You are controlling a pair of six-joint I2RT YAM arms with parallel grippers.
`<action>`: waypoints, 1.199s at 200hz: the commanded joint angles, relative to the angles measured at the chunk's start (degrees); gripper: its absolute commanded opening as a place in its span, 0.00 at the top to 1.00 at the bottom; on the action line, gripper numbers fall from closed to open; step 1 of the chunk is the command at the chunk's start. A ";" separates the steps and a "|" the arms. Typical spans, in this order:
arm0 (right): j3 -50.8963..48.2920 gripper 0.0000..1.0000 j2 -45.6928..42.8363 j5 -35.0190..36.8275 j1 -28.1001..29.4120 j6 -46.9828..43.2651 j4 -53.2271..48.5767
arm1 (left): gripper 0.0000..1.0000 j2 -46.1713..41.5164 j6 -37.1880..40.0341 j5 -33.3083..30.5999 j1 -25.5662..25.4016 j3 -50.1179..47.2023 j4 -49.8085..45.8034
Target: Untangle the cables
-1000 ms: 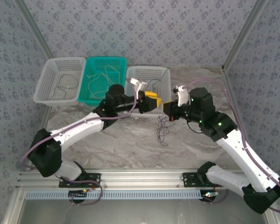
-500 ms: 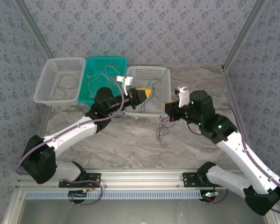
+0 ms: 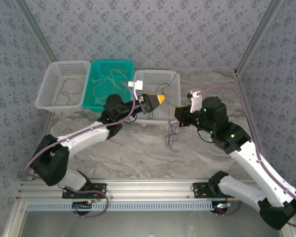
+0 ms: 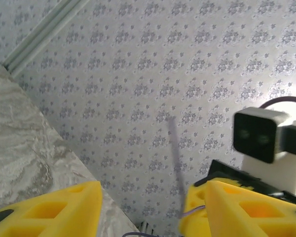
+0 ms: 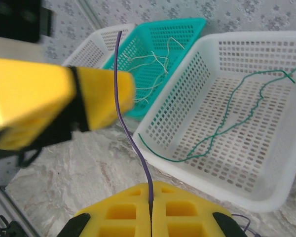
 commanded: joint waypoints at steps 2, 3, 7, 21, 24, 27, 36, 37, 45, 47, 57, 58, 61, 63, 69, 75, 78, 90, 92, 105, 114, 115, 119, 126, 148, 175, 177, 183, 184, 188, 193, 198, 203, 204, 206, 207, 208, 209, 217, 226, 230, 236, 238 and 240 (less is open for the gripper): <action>-0.81 1.00 -0.40 -2.70 0.48 1.60 2.65 | 0.43 1.73 -4.28 0.65 -1.38 2.72 7.97; -0.81 1.00 -0.37 -2.72 0.49 1.57 2.65 | 0.43 1.83 -4.40 0.63 -1.34 2.81 8.16; -0.86 1.00 -0.22 -2.74 0.50 1.68 2.58 | 0.45 2.15 -4.83 0.60 -1.47 2.90 9.02; -1.46 1.00 -0.30 -2.74 0.63 2.06 3.01 | 0.66 2.64 -5.84 0.26 -1.48 2.87 11.26; -1.70 1.00 -0.37 -2.74 0.70 2.16 3.13 | 0.71 2.65 -5.99 0.08 -1.44 2.82 11.51; -1.95 1.00 -0.48 -2.67 0.76 2.27 3.24 | 0.76 2.67 -6.07 -0.10 -1.44 2.66 11.71; -2.49 1.00 -0.77 -2.57 0.76 2.45 3.73 | 0.94 2.56 -6.10 -0.85 -1.43 2.17 11.96; -2.56 1.00 -0.78 -2.56 0.76 2.48 3.72 | 0.96 2.56 -6.10 -0.86 -1.46 2.10 11.92; -2.92 1.00 -0.87 -2.35 0.77 2.59 3.96 | 1.00 2.47 -5.93 -1.37 -1.48 1.79 11.76; -2.95 1.00 -0.83 -2.25 0.77 2.59 3.90 | 1.00 2.40 -5.90 -1.46 -1.44 1.68 11.63; -3.03 1.00 -0.80 -1.64 0.68 2.52 3.45 | 1.00 2.32 -5.67 -1.85 -1.33 1.31 11.18; -3.01 0.99 -0.80 -1.57 0.68 2.51 3.36 | 1.00 2.35 -5.62 -1.89 -1.32 1.27 11.18; -2.95 0.96 -0.76 -1.38 0.65 2.48 3.12 | 1.00 2.28 -5.54 -2.05 -1.24 1.13 11.18; -2.91 0.94 -0.78 -1.08 0.67 2.49 2.97 | 1.00 2.18 -5.50 -2.09 -1.18 1.08 11.11; -2.83 0.87 -0.72 -0.19 0.59 2.42 2.14 | 1.00 1.85 -5.23 -2.24 -0.93 0.70 10.99; -2.82 0.83 -0.87 1.03 0.50 2.60 1.35 | 1.00 1.33 -4.82 -2.37 -0.59 0.26 10.66; -2.92 0.83 -0.97 1.57 0.42 2.73 0.95 | 1.00 0.94 -4.52 -2.54 -0.43 0.02 10.39; -3.63 0.83 -1.74 2.61 0.09 3.02 0.21 | 1.00 -1.07 -2.65 -3.39 0.32 -1.23 8.09; -3.92 0.83 -1.93 2.80 0.02 3.18 0.17 | 1.00 -1.54 -2.18 -3.53 0.44 -1.40 7.37; -5.60 0.92 -3.22 3.93 -0.54 4.09 0.10 | 1.00 -4.38 0.97 -3.91 0.95 -2.12 2.77; -6.62 1.00 -3.94 4.62 -1.15 4.72 -0.03 | 1.00 -6.38 3.09 -4.21 1.28 -2.52 0.09; -6.74 1.00 -4.03 4.76 -1.25 4.75 -0.09 | 1.00 -6.66 3.28 -4.26 1.31 -2.53 -0.30; -7.02 1.00 -4.26 5.11 -1.47 5.12 -0.39 | 1.00 -7.55 4.14 -4.37 1.50 -2.63 -1.47; -7.65 1.00 -4.56 5.81 -2.14 5.63 -0.90 | 1.00 -9.04 5.21 -4.76 1.83 -2.63 -3.63; -8.89 1.00 -5.25 8.66 -4.03 7.97 -2.76 | 1.00 -12.95 8.83 -4.69 2.41 -2.05 -9.56; -9.82 1.00 -6.03 13.14 -6.61 11.32 -5.89 | 1.00 -17.62 13.61 -5.72 2.48 -1.94 -16.77; -9.97 0.96 -6.06 12.70 -6.68 10.97 -5.59 | 1.00 -17.85 13.90 -5.83 2.41 -2.00 -17.06; -10.66 0.80 -6.17 9.69 -6.74 9.66 -4.13 | 1.00 -18.62 14.23 -6.08 2.41 -2.11 -17.83; -10.78 0.77 -6.21 8.84 -6.72 9.46 -3.60 | 1.00 -18.75 14.26 -6.07 2.40 -2.19 -17.91; -11.34 0.64 -6.11 5.89 -6.57 8.30 -1.75 | 1.00 -19.07 14.24 -6.03 2.39 -2.21 -18.08; -12.11 0.51 -5.92 2.22 -6.23 7.39 0.67 | 1.00 -19.23 14.09 -5.65 2.38 -2.25 -18.05; -12.85 0.43 -5.50 -1.33 -5.68 6.55 2.95 | 1.00 -19.39 13.82 -5.19 2.41 -2.16 -18.01; -13.32 0.38 -4.90 -3.67 -4.94 5.85 4.61 | 1.00 -19.42 13.65 -4.66 2.30 -2.01 -17.99; -13.38 0.37 -4.74 -4.04 -4.77 5.84 4.77 | 1.00 -19.37 13.62 -4.48 2.30 -1.97 -18.00; -13.56 0.35 -4.48 -4.65 -4.42 5.84 5.53 | 1.00 -19.36 13.49 -4.31 2.23 -1.90 -18.05; -13.59 0.34 -4.30 -4.92 -4.25 5.84 5.89 | 1.00 -19.35 13.45 -4.18 2.22 -1.83 -18.07; -13.70 0.33 -4.17 -5.19 -4.07 5.80 6.21 | 1.00 -19.34 13.43 -3.98 2.21 -1.79 -18.04; -13.70 0.32 -4.11 -5.46 -3.89 5.69 6.36 | 1.00 -19.33 13.47 -3.88 2.21 -1.73 -18.02; -14.30 0.26 -2.73 -7.46 -2.33 4.48 9.29 | 1.00 -19.40 13.49 -3.23 2.07 -1.33 -18.13; -15.50 0.18 -1.40 -8.78 0.26 2.47 13.20 | 1.00 -19.69 13.76 -3.08 1.88 -1.07 -18.39; -16.17 0.15 -1.01 -8.74 1.38 1.45 14.77 | 1.00 -19.91 13.92 -3.20 1.83 -0.99 -18.49; -16.89 0.09 0.00 -8.19 2.72 0.13 16.82 | 1.00 -20.24 14.26 -3.46 1.71 -0.96 -18.82; -17.12 0.08 0.40 -7.97 2.97 -0.18 17.29 | 1.00 -20.28 14.29 -3.55 1.71 -0.90 -18.91; -17.42 0.06 0.74 -7.78 3.34 -0.57 17.69 | 1.00 -20.40 14.29 -3.63 1.73 -0.88 -19.00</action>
